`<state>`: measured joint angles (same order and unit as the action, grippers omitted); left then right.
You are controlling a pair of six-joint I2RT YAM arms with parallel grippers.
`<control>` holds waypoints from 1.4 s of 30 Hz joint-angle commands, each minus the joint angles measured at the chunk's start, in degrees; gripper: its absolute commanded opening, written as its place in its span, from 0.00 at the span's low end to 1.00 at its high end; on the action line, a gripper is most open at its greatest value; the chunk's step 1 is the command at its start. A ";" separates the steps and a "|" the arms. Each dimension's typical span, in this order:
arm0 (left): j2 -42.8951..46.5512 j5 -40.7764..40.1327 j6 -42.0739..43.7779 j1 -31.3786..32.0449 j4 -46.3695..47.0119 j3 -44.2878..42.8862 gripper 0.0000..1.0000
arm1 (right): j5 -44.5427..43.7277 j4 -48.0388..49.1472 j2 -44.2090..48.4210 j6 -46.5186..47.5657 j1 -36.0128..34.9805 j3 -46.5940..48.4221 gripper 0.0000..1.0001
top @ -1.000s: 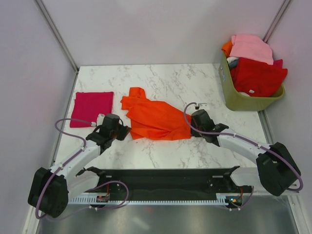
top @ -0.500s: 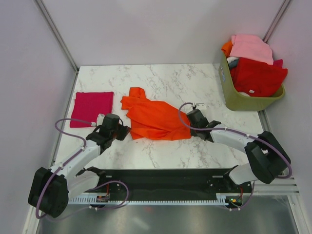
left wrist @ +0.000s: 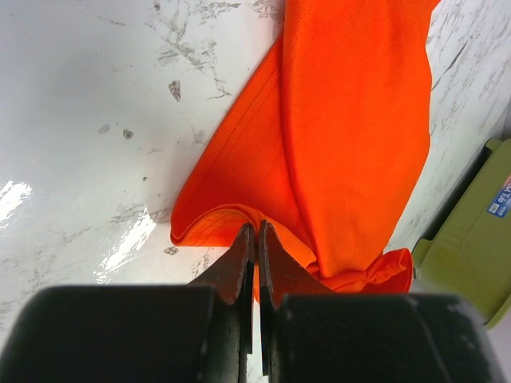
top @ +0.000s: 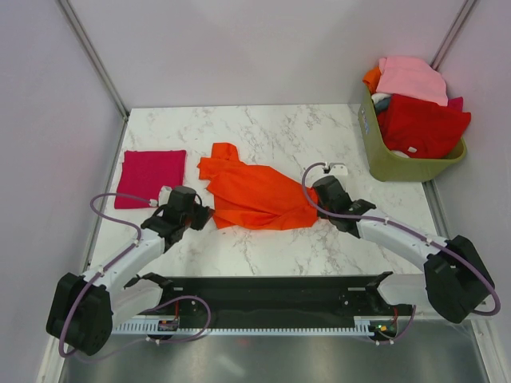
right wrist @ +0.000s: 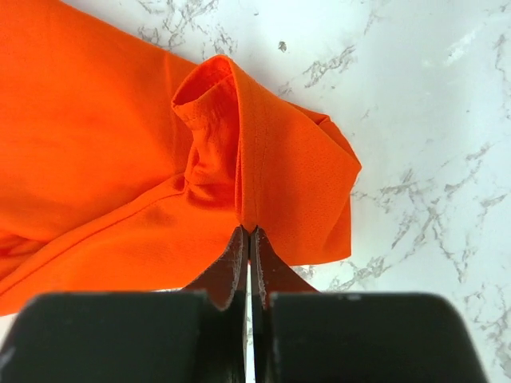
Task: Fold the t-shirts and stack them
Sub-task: Flatten the tshirt out
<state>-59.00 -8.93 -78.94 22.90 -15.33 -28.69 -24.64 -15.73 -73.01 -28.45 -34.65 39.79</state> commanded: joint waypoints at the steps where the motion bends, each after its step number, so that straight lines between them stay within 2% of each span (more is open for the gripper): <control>1: -0.24 -2.50 2.29 -0.39 -0.40 -0.67 0.02 | -2.25 -2.64 0.77 -0.64 -0.24 0.64 0.00; 8: -0.23 -3.20 2.73 -0.57 -0.49 -0.49 0.02 | -5.15 -3.70 2.34 -3.28 1.51 0.47 0.00; 13: -1.90 -4.52 3.52 -1.62 -0.49 -1.19 0.02 | -4.19 -3.52 6.39 -4.95 8.98 -0.06 0.00; 17: -5.50 -3.38 7.56 -3.91 -2.42 -5.84 0.02 | 1.24 -3.43 8.06 -2.76 15.04 3.09 0.00; 23: -8.58 0.57 14.06 -8.92 -6.45 -18.93 0.02 | 3.20 -6.77 7.97 -0.12 18.22 16.44 0.00; 26: -8.41 2.33 18.72 -10.50 -9.79 -28.15 0.02 | 3.29 -9.23 8.24 1.37 18.39 24.96 0.00; 29: -7.01 2.60 22.85 -11.47 -13.92 -41.13 0.02 | 2.41 -12.65 9.46 2.25 18.48 33.49 0.00; 31: -5.60 2.51 26.27 -11.47 -14.99 -46.00 0.02 | 2.67 -13.63 10.87 2.43 18.40 39.12 0.00; 32: -4.55 2.43 27.25 -11.47 -15.60 -50.28 0.02 | 3.02 -13.80 12.96 2.95 18.39 40.53 0.00; 36: 3.25 1.90 31.12 -11.47 -17.54 -58.04 0.02 | 5.74 -13.28 20.17 4.44 18.39 46.94 0.00; 42: 15.22 -0.91 30.43 -11.56 -18.59 -62.71 0.02 | 7.24 -13.01 31.69 4.72 18.48 52.13 0.00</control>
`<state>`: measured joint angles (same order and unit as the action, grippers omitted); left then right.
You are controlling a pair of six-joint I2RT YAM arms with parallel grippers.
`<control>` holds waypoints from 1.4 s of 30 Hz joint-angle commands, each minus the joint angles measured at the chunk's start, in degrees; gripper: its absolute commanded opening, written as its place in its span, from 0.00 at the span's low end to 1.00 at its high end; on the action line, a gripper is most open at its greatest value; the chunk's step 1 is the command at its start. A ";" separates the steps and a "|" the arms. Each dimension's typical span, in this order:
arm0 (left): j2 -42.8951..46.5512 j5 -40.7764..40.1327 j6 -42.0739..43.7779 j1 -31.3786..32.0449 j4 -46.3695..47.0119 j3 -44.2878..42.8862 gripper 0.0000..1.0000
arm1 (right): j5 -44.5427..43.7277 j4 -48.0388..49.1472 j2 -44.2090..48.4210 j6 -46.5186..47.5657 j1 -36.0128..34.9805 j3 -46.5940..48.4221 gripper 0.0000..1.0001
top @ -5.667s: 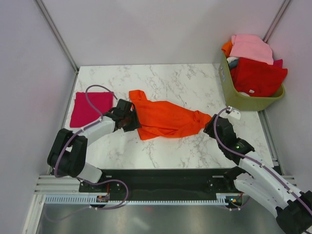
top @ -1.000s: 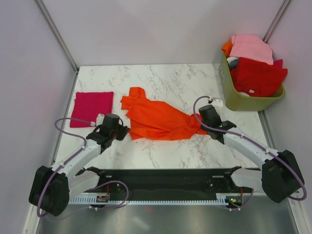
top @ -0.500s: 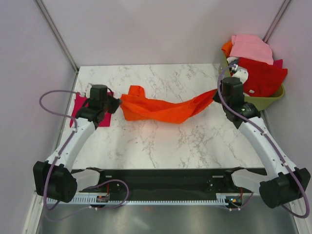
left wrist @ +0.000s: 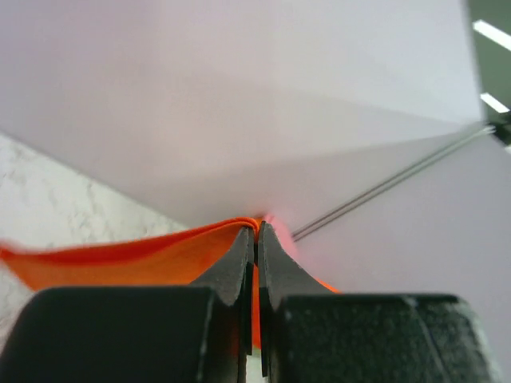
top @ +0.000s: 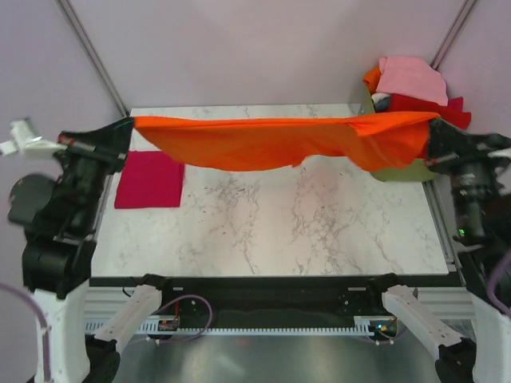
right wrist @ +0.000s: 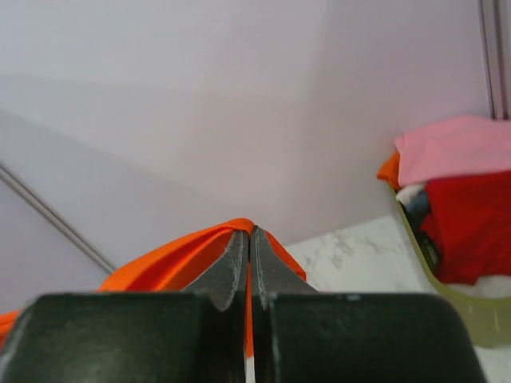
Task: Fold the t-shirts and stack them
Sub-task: Flatten the tshirt out
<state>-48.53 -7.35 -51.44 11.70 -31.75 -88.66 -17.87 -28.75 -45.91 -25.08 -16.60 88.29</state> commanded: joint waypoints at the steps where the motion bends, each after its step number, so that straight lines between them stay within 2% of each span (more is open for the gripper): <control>1: 6.85 -2.58 2.32 -0.37 -2.53 -3.18 0.02 | 0.47 0.01 5.56 1.18 0.34 4.34 0.00; 4: 7.84 -2.40 1.17 -0.28 -3.49 -5.64 0.02 | -0.06 0.01 7.76 1.00 0.43 6.98 0.00; 10: 3.89 -0.64 -0.85 -0.28 -5.87 -6.70 0.02 | -2.87 -0.60 5.05 1.79 0.43 9.54 0.00; 14: 1.69 -1.25 -1.91 -0.28 -5.61 1.37 0.02 | -6.55 -0.43 2.50 1.53 0.43 2.69 0.00; 18: -2.51 -3.45 -2.17 -0.28 -0.62 9.90 0.02 | -10.08 1.93 -2.42 1.26 0.43 -4.16 0.00; 21: -6.21 -3.46 -2.35 -0.28 3.52 12.99 0.02 | -9.12 4.67 -9.35 1.35 0.34 -4.89 0.00; 22: -9.88 -3.54 -2.35 -0.28 5.01 12.64 0.02 | -8.77 5.02 -11.29 1.44 0.34 -4.10 0.00; 25: -15.95 -3.63 -2.09 -0.54 6.17 8.08 0.02 | -8.06 6.16 -19.46 1.79 0.51 1.34 0.00; 28: -24.57 -1.44 -2.26 -2.46 6.35 -0.87 0.02 | -5.18 6.16 -27.72 2.23 2.00 10.91 0.00; 32: -36.07 5.58 -1.65 -5.90 6.61 -19.03 0.02 | 0.72 5.82 -37.20 0.57 5.25 27.14 0.00; 35: -40.92 9.70 -2.17 -9.06 6.52 -29.59 0.02 | 8.61 4.68 -42.57 -2.94 11.22 37.43 0.00; 36: -43.64 11.29 -2.78 -10.20 6.35 -31.55 0.02 | 11.25 4.76 -43.55 -5.83 14.81 39.22 0.00; 37: -44.79 12.88 -4.01 -11.60 6.35 -33.31 0.02 | 15.89 4.76 -44.61 -6.99 16.23 40.80 0.00; 39: -46.90 15.44 -4.02 -13.55 6.52 -36.22 0.02 | 19.69 5.98 -46.02 -8.75 19.30 41.53 0.00; 42: -46.66 16.14 -1.92 -13.81 9.24 -32.21 0.02 | 24.53 9.23 -44.45 -9.63 20.81 33.91 0.00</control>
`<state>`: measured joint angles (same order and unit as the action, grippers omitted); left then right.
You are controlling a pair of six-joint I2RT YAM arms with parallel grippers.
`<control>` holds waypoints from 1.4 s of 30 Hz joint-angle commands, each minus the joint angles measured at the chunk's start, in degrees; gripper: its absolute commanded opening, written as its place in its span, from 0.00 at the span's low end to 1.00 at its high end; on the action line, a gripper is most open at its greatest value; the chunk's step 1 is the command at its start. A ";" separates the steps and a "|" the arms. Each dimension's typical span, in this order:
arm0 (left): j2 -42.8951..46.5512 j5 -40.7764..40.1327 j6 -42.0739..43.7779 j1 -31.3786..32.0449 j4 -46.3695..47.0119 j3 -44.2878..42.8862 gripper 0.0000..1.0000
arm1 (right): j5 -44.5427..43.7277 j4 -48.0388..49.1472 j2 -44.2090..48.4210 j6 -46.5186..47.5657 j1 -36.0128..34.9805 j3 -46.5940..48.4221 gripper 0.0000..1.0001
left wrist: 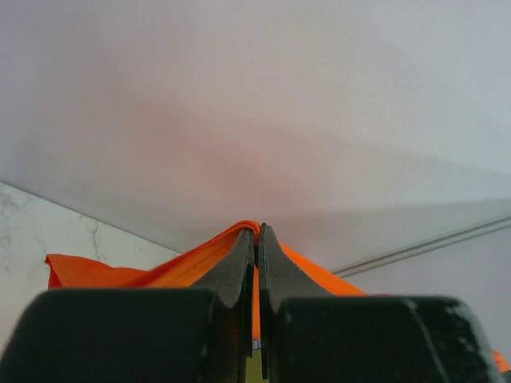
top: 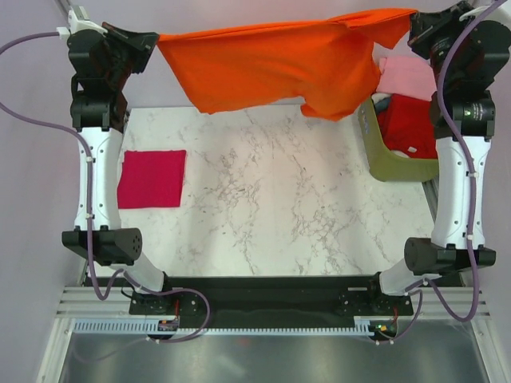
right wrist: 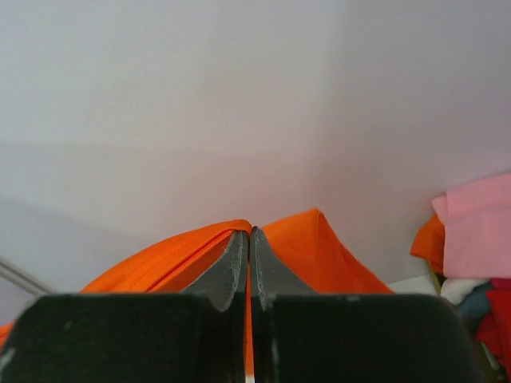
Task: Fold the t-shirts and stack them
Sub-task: Flatten the tshirt out
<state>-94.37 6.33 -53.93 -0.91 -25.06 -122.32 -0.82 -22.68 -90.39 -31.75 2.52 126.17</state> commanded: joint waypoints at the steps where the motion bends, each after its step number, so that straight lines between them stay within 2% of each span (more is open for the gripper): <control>1: 0.40 2.72 1.28 -1.20 5.00 3.91 0.02 | 8.54 4.64 1.08 -3.84 2.13 -7.22 0.00; 2: 1.20 2.90 1.29 -1.29 6.32 9.76 0.02 | 10.38 7.88 3.09 -4.46 2.83 -14.65 0.00; 4: 4.43 2.99 1.20 -1.20 11.05 16.99 0.02 | 11.80 10.80 5.39 -5.69 3.54 -22.16 0.00; 5: 5.33 3.08 1.02 -1.20 12.82 24.86 0.02 | 12.68 13.42 7.49 -5.87 3.80 -29.50 0.00; 11: 10.25 7.72 -1.08 -1.11 27.31 53.27 0.02 | 13.47 19.15 15.40 -6.57 5.47 -56.24 0.00; 17: 13.07 9.23 -2.23 -0.76 33.23 70.79 0.02 | 13.39 21.45 20.69 -6.66 5.65 -73.31 0.00; 24: 16.14 9.58 0.67 -0.85 33.76 82.93 0.02 | 11.55 21.01 25.96 -4.64 5.65 -87.48 0.00; 29: 23.78 8.09 1.20 -0.94 32.88 92.60 0.02 | 10.31 18.03 33.51 -3.15 5.65 -95.91 0.00; 37: 38.89 5.81 -0.74 -0.94 25.32 103.67 0.02 | 7.86 5.91 51.24 -0.16 5.65 -101.99 0.00; 42: 48.56 4.13 -0.91 -0.85 18.48 106.15 0.02 | 8.90 2.90 58.13 -1.12 5.65 -103.58 0.00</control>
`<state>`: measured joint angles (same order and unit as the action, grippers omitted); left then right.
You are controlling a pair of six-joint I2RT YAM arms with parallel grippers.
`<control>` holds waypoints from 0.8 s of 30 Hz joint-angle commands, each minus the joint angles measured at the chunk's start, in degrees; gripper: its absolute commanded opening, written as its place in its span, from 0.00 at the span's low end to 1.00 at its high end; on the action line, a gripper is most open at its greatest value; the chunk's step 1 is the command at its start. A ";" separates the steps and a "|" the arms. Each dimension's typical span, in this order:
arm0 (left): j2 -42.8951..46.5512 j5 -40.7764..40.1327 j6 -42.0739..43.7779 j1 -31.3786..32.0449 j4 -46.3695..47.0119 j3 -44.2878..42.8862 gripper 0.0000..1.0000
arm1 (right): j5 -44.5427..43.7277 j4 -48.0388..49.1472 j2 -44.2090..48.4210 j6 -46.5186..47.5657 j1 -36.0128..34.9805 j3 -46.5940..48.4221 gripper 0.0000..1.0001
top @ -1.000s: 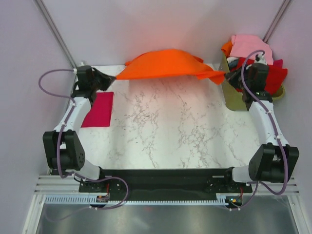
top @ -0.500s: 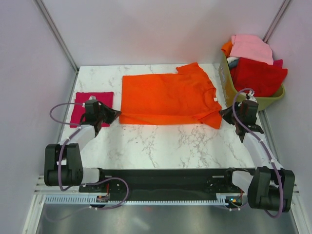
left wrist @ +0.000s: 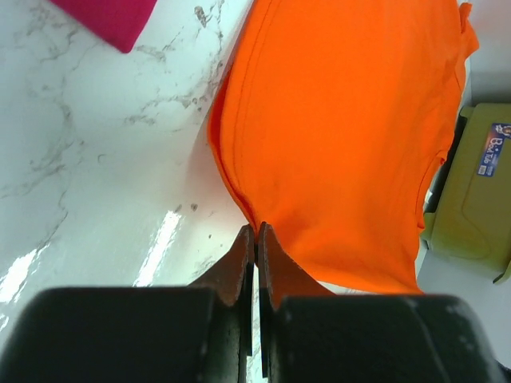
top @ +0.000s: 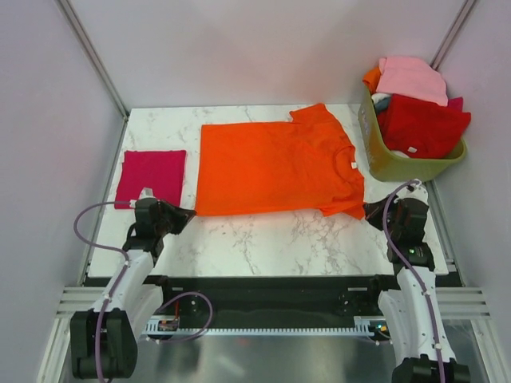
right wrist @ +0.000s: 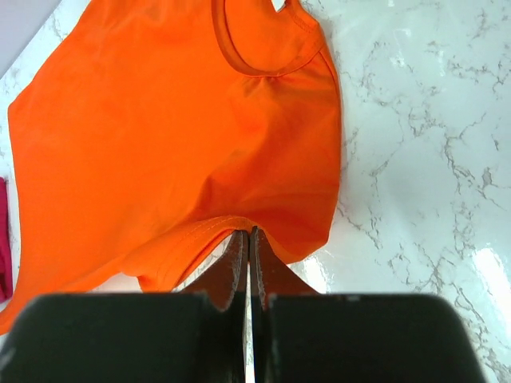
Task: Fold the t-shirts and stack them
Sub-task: Flatten the tshirt out, then fold the tshirt
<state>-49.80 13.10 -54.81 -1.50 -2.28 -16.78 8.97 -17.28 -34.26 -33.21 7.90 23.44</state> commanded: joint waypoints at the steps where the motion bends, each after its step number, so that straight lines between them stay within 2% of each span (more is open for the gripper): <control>1: 4.71 -3.60 -0.04 -0.35 -5.00 0.43 0.02 | -0.89 -2.58 2.44 -0.01 0.27 -0.94 0.00; 6: 3.49 -4.14 -0.48 -0.35 -5.45 -1.94 0.02 | -0.80 -0.66 -2.73 0.60 0.27 1.86 0.00; 12: -5.73 -2.30 -0.04 -0.26 -4.05 -7.83 0.02 | -1.93 1.46 -16.34 3.50 0.19 8.80 0.00; 24: -21.64 -2.91 -1.18 -0.17 -3.52 -20.30 0.02 | -5.72 1.81 -34.36 6.23 -2.10 23.05 0.00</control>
<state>-69.06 11.09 -54.85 -1.50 -7.01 -33.85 6.44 -17.12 -65.45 -28.86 6.50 42.78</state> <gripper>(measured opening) 0.034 0.010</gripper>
